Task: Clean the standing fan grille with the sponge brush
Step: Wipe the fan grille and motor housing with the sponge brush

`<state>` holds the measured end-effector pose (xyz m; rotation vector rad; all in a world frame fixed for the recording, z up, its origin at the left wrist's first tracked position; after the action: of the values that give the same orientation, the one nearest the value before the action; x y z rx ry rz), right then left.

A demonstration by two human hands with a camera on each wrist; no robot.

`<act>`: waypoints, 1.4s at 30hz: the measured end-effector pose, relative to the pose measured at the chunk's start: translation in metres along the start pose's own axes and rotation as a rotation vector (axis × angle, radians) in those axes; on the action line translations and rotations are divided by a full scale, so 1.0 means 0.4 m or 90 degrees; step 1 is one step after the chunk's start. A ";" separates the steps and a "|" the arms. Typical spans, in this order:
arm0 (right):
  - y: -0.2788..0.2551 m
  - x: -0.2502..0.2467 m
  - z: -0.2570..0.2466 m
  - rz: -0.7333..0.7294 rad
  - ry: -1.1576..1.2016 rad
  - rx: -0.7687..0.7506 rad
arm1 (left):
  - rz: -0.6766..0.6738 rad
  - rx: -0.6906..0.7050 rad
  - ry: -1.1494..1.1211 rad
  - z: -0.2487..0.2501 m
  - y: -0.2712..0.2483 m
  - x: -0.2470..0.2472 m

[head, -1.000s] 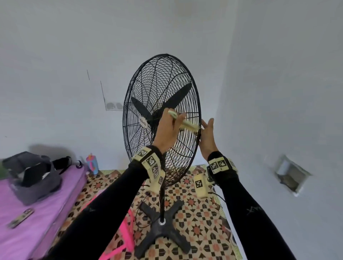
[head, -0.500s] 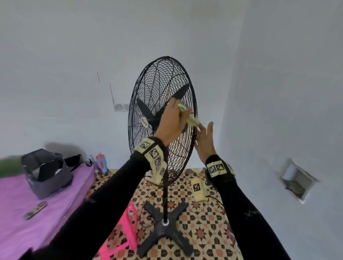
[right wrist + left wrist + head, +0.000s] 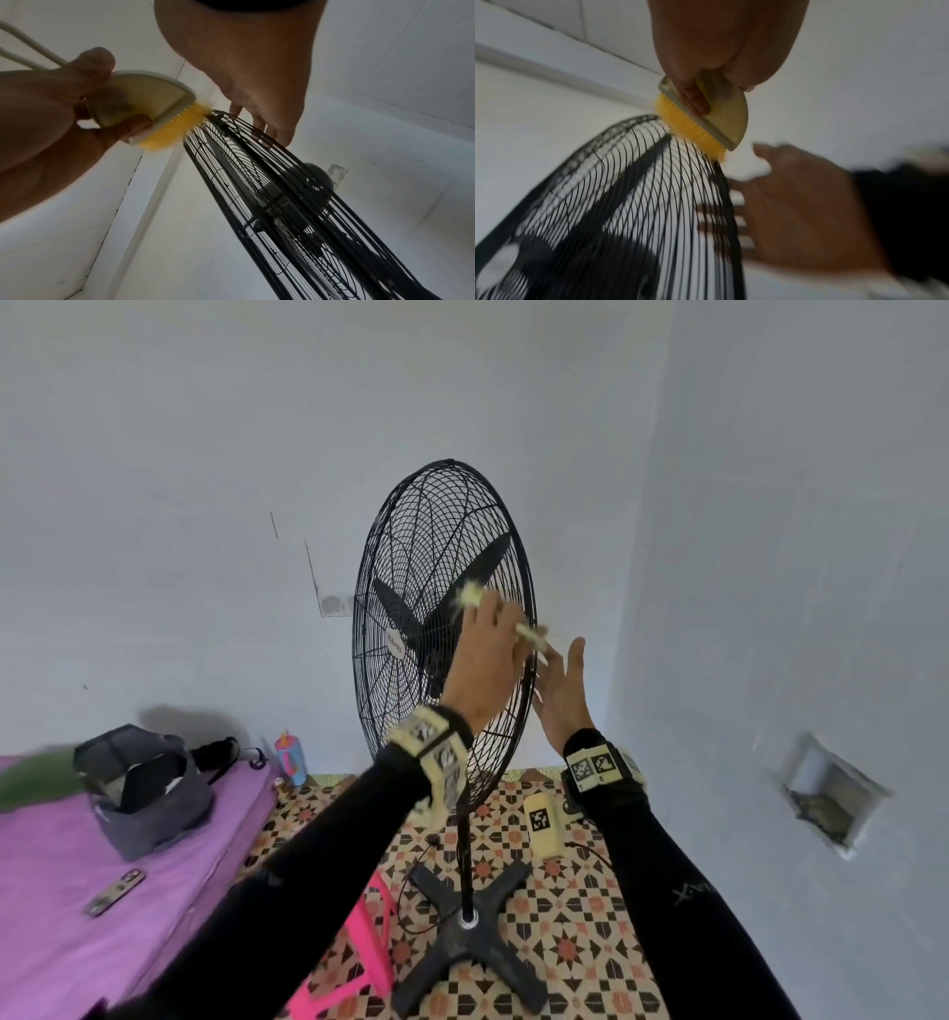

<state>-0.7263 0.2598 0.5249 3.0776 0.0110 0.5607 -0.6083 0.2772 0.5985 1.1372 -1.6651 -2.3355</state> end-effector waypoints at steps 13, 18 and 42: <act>0.005 -0.008 0.010 0.043 0.014 -0.021 | -0.185 0.182 -0.095 -0.050 0.007 -0.059; 0.007 -0.015 0.017 0.070 -0.002 -0.013 | -0.191 0.148 -0.126 -0.040 0.008 -0.051; -0.081 0.024 -0.010 0.154 -0.219 -0.326 | -0.261 0.121 -0.301 -0.075 -0.025 -0.012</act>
<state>-0.7190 0.2923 0.5314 2.6345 -0.4393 0.0147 -0.5837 0.2594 0.5882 1.1043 -1.9947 -2.9409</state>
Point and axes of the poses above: each hand's wrist, its own y-axis towards the middle knuckle, its own x-axis out of the palm, z = x × y, the point moved 3 cm from there along y, towards the middle knuckle, and after that the axes turned 8 degrees about x, right-handed, at the moved point
